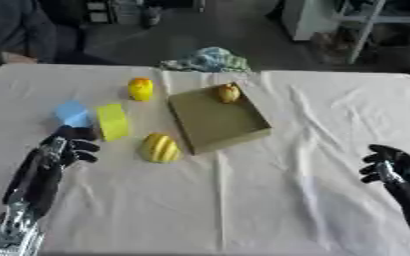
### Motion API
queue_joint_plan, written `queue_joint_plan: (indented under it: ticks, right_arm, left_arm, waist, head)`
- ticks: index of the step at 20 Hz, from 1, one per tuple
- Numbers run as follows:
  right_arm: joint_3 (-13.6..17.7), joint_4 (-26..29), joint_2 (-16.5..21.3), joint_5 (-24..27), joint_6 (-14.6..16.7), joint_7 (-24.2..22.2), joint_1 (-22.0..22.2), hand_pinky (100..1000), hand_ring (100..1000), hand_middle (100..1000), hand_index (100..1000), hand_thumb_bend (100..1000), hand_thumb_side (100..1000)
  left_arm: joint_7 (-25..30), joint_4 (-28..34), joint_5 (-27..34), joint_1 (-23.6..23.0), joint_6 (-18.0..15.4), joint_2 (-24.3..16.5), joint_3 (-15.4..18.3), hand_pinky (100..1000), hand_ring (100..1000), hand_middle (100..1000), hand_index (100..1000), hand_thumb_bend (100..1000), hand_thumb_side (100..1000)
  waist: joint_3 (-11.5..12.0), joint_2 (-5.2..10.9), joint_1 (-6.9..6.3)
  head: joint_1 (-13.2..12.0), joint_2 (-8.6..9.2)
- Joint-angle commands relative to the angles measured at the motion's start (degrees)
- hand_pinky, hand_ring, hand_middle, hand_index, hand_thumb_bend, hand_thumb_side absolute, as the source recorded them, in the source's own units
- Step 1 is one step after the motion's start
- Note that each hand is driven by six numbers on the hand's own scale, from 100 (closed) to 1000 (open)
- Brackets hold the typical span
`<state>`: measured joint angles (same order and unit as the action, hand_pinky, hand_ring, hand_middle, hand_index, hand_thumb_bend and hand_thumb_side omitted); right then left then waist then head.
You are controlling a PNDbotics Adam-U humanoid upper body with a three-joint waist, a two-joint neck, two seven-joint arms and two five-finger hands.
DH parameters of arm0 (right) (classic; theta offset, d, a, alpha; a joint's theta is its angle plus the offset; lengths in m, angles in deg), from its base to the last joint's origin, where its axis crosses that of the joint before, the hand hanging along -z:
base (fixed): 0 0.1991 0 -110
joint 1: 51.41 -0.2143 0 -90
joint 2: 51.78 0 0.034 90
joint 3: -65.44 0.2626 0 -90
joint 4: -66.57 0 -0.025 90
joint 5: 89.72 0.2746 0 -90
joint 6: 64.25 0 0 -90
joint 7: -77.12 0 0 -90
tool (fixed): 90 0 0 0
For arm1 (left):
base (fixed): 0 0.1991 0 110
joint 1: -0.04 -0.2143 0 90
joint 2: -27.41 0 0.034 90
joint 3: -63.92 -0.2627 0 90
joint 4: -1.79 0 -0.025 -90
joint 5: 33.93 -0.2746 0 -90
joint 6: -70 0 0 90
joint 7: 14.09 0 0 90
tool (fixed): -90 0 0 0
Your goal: Pick up objects on the table and place them in the box.
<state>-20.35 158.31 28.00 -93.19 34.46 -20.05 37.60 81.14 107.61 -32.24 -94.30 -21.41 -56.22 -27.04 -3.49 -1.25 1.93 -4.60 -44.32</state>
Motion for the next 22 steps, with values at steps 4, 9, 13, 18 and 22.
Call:
queue_joint_plan:
  ticks: [4,9,13,18,22]
  right_arm:
    - [0.26,1.01,0.45,-0.41,0.05,0.05,-0.68,513,559,586,764,100,527]
    - [0.47,0.94,0.84,-0.62,0.06,0.21,-0.57,513,559,586,764,100,518]
    - [0.56,0.89,1.29,-0.84,0.11,0.31,-0.78,513,559,586,764,100,514]
    - [0.37,0.74,1.90,-1.08,0.12,0.17,-0.65,513,558,586,764,100,516]
    - [-0.01,0.58,2.25,-1.13,0.18,-0.20,-0.62,513,558,586,764,100,513]
  left_arm:
    - [0.09,1.28,-0.04,1.09,-0.37,-1.33,0.22,593,635,632,732,100,898]
    - [-0.17,2.72,-1.12,5.06,-1.94,-6.17,1.69,607,650,648,748,100,756]
    - [1.22,3.51,-4.25,10.73,-4.66,-15.97,3.48,625,656,658,759,100,628]
    - [6.39,-5.18,-12.77,19.02,-7.32,-31.44,2.01,693,698,715,818,100,505]
    - [18.00,-17.98,-23.54,28.89,-9.42,-38.43,-3.01,747,725,759,857,100,490]
  waist:
    - [-0.05,-0.56,0.38]
    - [-0.10,-0.37,0.06]
    - [-0.30,-0.28,-0.36]
    - [-1.16,-0.07,-1.07]
    - [-1.83,0.29,-1.35]
  head:
    - [0.14,0.20]
    - [0.60,0.20]
    - [0.88,0.20]
    - [0.90,0.20]
    - [0.80,0.20]
